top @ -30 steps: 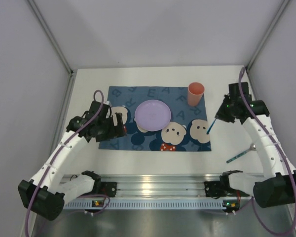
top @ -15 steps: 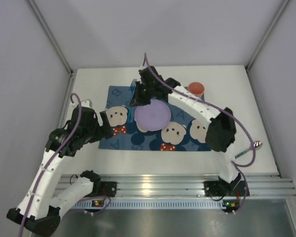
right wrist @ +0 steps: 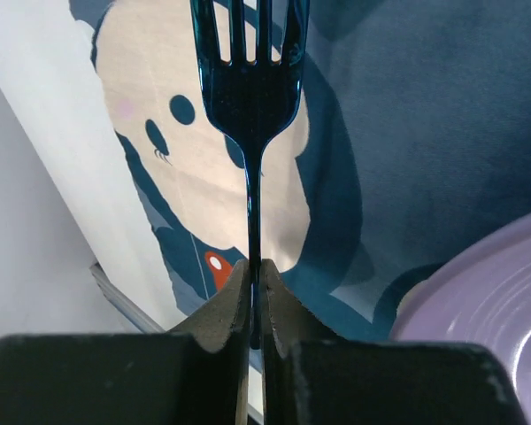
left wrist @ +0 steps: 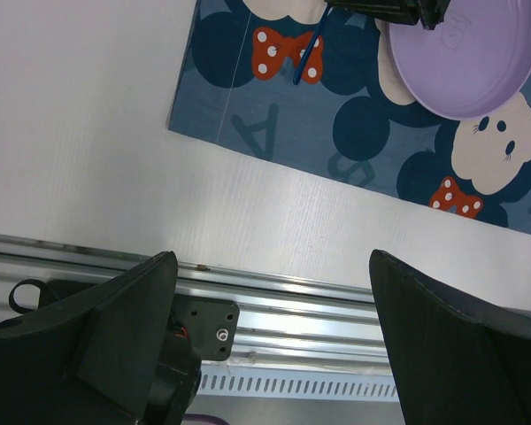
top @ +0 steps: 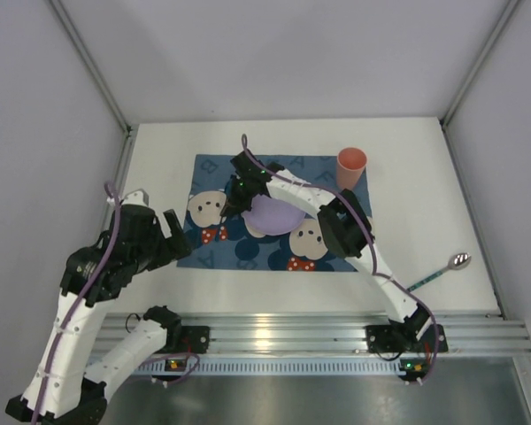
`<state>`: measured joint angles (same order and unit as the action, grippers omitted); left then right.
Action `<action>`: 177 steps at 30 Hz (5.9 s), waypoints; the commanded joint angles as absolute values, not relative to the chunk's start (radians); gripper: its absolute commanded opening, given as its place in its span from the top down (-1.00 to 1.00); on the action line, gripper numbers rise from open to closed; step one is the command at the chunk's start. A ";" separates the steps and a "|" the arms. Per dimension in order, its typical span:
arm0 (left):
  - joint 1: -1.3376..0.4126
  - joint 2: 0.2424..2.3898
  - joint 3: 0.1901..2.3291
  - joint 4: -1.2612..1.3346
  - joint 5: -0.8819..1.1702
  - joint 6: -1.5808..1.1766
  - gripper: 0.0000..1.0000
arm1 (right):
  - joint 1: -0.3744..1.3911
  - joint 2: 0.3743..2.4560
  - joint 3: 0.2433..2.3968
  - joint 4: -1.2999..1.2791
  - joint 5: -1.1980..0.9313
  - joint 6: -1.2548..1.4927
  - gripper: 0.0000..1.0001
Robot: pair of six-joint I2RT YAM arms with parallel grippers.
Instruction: Set the dinner table for one person
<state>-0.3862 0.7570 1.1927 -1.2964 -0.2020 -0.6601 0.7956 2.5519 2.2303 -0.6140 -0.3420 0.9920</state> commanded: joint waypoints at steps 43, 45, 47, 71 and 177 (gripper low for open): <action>-0.385 0.767 1.076 -1.155 -0.080 -0.629 -0.89 | 0.496 1.381 1.355 -0.774 -0.029 0.730 -0.17; -0.385 0.769 1.052 -1.129 -0.065 -0.624 -0.89 | 0.255 1.225 1.232 -0.927 0.041 0.732 -0.18; -0.385 0.770 1.020 -1.097 -0.032 -0.623 -0.89 | 0.038 1.177 1.160 -1.055 0.135 0.686 -0.18; -0.387 0.841 1.080 -1.137 0.035 -0.561 -0.87 | -0.509 1.325 0.781 -0.902 0.149 0.643 -0.18; -0.385 0.966 1.146 -0.878 -0.285 -0.516 -0.81 | 0.776 1.286 1.330 -0.634 0.218 0.341 -0.48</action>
